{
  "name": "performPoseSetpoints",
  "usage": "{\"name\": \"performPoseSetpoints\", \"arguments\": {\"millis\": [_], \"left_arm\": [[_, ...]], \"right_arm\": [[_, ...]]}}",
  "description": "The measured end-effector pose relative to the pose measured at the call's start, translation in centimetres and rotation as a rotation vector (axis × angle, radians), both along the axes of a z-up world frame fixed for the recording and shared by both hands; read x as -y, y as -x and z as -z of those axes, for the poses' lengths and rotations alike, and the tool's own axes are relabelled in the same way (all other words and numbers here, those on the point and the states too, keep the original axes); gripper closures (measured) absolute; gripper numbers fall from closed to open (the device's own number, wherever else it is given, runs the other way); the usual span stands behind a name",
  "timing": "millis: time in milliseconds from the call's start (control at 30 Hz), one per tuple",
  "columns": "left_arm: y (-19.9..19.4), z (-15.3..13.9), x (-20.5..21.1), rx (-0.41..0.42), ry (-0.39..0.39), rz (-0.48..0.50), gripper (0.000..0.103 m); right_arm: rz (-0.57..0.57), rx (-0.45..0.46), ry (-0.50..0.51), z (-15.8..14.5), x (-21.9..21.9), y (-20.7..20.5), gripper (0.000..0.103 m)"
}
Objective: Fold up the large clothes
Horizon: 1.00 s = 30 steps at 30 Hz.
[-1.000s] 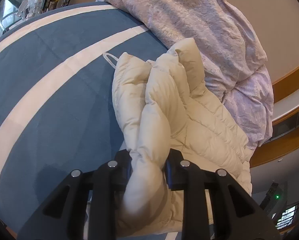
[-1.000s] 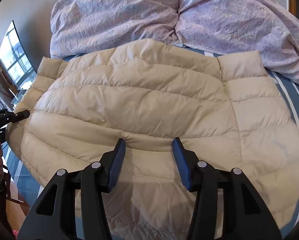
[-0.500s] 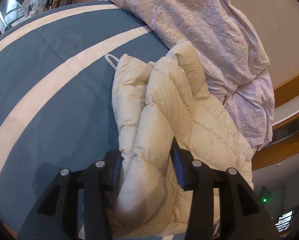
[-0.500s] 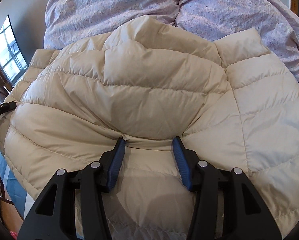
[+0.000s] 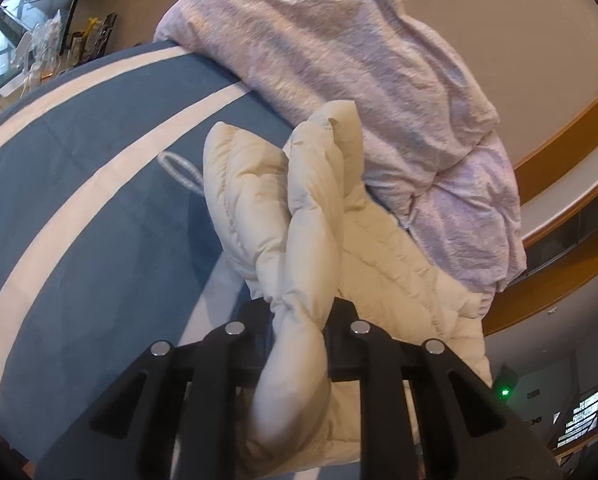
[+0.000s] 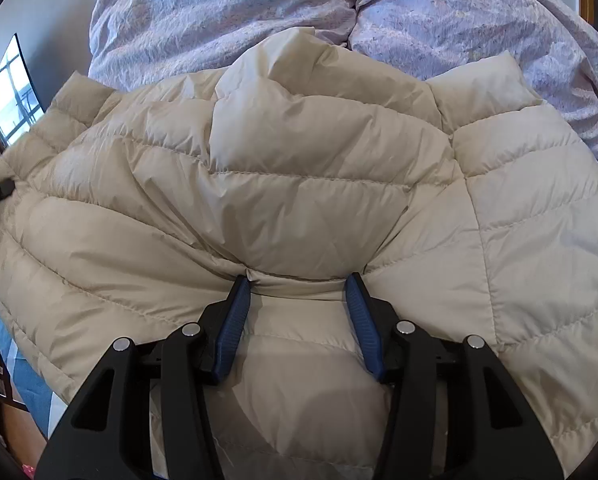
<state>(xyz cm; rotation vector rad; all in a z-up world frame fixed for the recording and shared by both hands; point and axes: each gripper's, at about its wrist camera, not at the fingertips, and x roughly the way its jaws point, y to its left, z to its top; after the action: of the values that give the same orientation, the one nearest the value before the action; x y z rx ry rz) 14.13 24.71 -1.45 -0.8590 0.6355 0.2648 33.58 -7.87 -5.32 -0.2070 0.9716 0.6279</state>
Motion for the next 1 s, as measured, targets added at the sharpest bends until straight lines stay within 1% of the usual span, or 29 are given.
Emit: {"name": "performPoseSetpoints", "arguments": {"millis": [67,233,433,567,667,800,1000], "left_arm": [[-0.1,-0.8,0.2,0.022,0.007,0.007,0.086],[-0.6,-4.1,2.1,0.1,0.001,0.045,0.087],[-2.2,-7.9,5.6,0.173,-0.022,0.121,0.087],[-3.9,-9.5,8.3,0.213,-0.023,0.182,0.087],[-5.1,-10.3,10.5,0.241,-0.008,0.234,0.087],[-7.2,-10.7,13.3,0.257,0.007,0.291,0.087],[-10.4,-10.2,17.4,0.257,0.043,0.366,0.087]], "right_arm": [[0.002,0.001,-0.002,0.0,0.0,0.0,0.051],[0.005,0.0,-0.003,0.0,-0.1,-0.1,0.051],[0.006,0.001,-0.005,0.1,0.0,-0.2,0.051],[0.008,0.003,-0.005,0.1,0.0,-0.3,0.051],[0.011,0.004,-0.006,0.1,0.0,-0.4,0.051],[0.017,0.004,-0.009,0.2,0.1,-0.6,0.051],[0.026,0.003,-0.025,0.3,0.4,-0.9,0.051]]}}
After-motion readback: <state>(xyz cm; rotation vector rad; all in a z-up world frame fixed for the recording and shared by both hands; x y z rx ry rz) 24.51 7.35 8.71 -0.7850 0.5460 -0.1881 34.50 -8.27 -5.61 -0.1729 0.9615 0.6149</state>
